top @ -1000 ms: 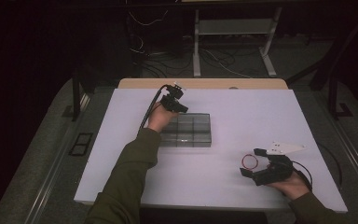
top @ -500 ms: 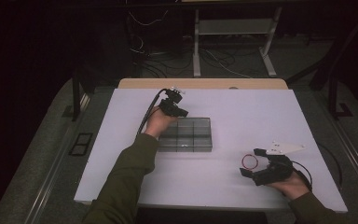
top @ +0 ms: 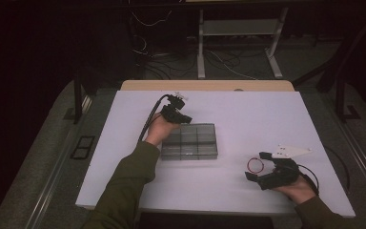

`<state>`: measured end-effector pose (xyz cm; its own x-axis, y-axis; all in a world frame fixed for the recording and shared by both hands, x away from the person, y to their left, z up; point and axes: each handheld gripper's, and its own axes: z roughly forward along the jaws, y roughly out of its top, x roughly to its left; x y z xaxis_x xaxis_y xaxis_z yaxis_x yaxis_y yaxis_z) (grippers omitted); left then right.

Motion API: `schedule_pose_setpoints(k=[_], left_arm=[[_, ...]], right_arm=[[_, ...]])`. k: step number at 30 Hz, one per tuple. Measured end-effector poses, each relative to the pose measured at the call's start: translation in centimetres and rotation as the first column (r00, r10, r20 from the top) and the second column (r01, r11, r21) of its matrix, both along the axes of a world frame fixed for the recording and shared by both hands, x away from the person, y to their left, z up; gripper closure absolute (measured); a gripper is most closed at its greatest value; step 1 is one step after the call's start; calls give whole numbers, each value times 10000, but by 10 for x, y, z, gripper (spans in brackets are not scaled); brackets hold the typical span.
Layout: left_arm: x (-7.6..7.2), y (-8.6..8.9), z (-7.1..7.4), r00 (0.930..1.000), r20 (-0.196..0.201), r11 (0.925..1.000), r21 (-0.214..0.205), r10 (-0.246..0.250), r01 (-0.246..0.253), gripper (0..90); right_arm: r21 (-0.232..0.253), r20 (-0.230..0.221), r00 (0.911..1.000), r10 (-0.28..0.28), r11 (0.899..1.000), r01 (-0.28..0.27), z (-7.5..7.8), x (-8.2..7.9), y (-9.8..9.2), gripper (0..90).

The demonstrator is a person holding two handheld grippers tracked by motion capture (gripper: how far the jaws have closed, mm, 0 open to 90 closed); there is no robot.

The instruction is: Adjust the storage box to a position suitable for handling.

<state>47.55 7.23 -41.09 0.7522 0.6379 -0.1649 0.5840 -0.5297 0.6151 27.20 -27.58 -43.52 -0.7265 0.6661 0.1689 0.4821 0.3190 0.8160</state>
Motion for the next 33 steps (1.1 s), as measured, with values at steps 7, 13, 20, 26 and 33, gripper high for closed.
schedule_pose_setpoints(k=[7, 13, 20, 26, 33], left_arm=[[-8, -2, -3, 9998, -105, 9999, 27, -160, 161, 891], [-14, -1, -2, 9991, -81, 9991, 76, -407, 408, 891], [-21, -4, 0, 9963, -53, 9962, 162, -856, 857, 891], [-30, -8, -1, 9944, -10, 9943, 70, -1060, 1060, 891], [-39, -11, -2, 9909, 8, 9909, 62, -1344, 1344, 891]], right_arm=[[1, 10, 10000, -8, 10000, 8, 0, 0, 0, 14], [-4, 3, 10000, 4, 10000, -4, 0, 0, 0, 15], [-1, -5, 10000, -18, 10000, 18, 0, 0, 0, 14], [-3, -7, 10000, -27, 10000, 27, 0, 0, 0, 15], [-1, -6, 10000, -29, 10000, 29, 0, 0, 0, 15]])
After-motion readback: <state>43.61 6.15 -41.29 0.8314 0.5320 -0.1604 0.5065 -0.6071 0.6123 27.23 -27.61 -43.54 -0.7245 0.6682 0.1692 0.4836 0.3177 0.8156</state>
